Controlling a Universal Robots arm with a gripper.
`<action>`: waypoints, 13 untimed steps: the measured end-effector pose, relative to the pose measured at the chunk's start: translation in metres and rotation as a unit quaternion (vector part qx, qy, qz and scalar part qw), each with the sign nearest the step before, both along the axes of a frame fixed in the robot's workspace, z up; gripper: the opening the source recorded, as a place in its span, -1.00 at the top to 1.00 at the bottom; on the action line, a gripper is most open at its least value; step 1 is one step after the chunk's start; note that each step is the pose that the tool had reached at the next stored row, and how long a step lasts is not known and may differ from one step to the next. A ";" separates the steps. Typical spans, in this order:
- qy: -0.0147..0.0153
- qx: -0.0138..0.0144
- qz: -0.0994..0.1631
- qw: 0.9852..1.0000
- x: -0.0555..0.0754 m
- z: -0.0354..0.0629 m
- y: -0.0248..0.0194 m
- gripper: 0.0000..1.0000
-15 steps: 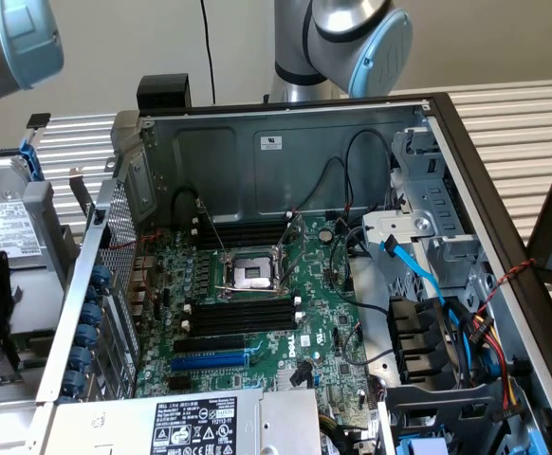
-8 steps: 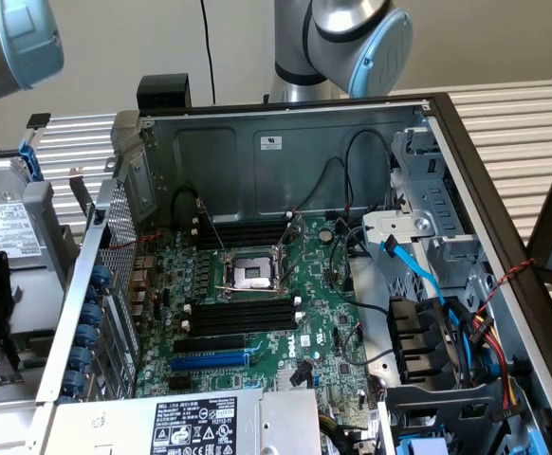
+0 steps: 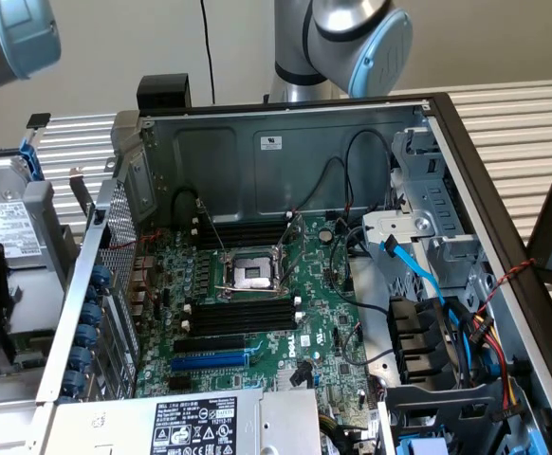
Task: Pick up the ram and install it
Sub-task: 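Pick up the ram and move it above insertion slot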
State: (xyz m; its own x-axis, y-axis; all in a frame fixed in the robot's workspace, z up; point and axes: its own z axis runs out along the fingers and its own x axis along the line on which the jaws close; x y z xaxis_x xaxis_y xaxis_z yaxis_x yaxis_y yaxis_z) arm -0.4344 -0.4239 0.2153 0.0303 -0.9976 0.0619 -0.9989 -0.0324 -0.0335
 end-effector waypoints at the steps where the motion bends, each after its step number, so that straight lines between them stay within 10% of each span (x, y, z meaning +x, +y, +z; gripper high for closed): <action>1: 0.000 0.000 0.000 1.000 0.000 0.0045 0.0000 0.75; 13: 0.000 0.001 -0.006 1.000 0.000 0.0503 -0.0001 0.76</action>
State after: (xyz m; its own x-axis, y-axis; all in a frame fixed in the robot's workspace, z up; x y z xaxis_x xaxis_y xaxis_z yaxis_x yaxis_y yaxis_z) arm -0.4344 -0.4240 0.2655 0.0179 -0.9980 0.0606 -0.9992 -0.0200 -0.0342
